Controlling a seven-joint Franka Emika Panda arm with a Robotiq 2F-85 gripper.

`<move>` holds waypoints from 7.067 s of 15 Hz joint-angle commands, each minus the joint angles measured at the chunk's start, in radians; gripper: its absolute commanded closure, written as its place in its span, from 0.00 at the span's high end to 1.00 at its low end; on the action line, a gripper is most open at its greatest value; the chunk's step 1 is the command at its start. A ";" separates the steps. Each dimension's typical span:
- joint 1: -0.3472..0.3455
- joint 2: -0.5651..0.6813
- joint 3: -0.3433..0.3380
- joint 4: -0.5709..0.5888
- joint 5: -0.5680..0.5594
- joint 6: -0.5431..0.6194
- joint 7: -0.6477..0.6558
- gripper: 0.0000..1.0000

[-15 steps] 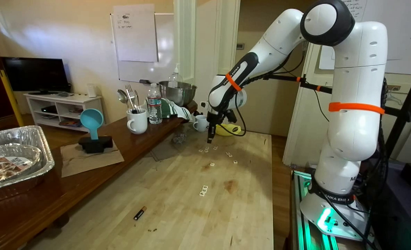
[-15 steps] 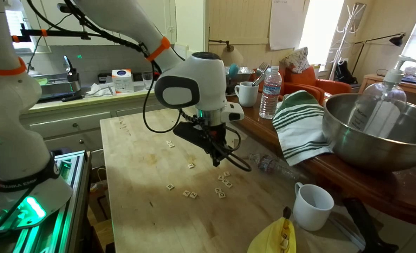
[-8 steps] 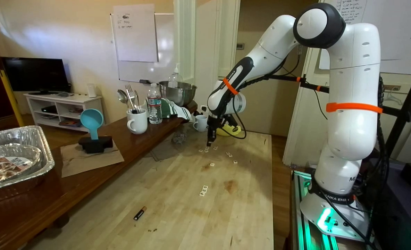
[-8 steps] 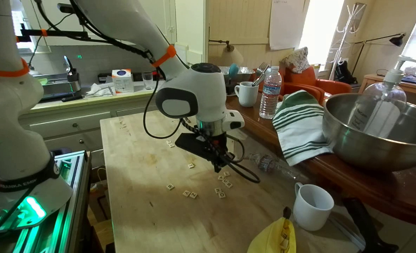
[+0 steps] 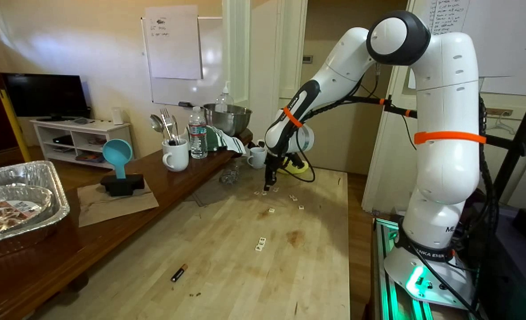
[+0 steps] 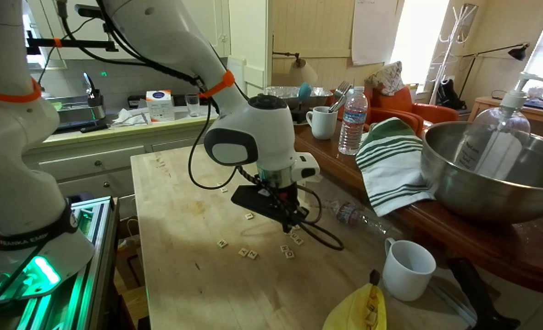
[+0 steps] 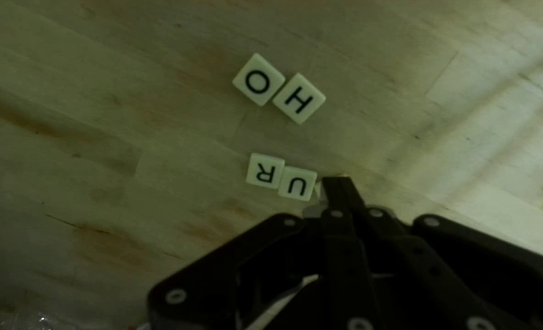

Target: Move three letter blocks to the far left, then move three more to the left.

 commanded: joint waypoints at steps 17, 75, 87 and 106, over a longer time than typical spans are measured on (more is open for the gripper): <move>0.010 0.025 0.054 -0.015 -0.040 -0.011 0.108 0.00; 0.171 -0.166 -0.102 -0.014 -0.199 -0.111 0.787 0.00; 0.024 0.016 -0.073 0.071 -0.126 -0.020 0.575 0.00; -0.084 0.099 0.027 0.089 -0.150 -0.002 0.531 0.00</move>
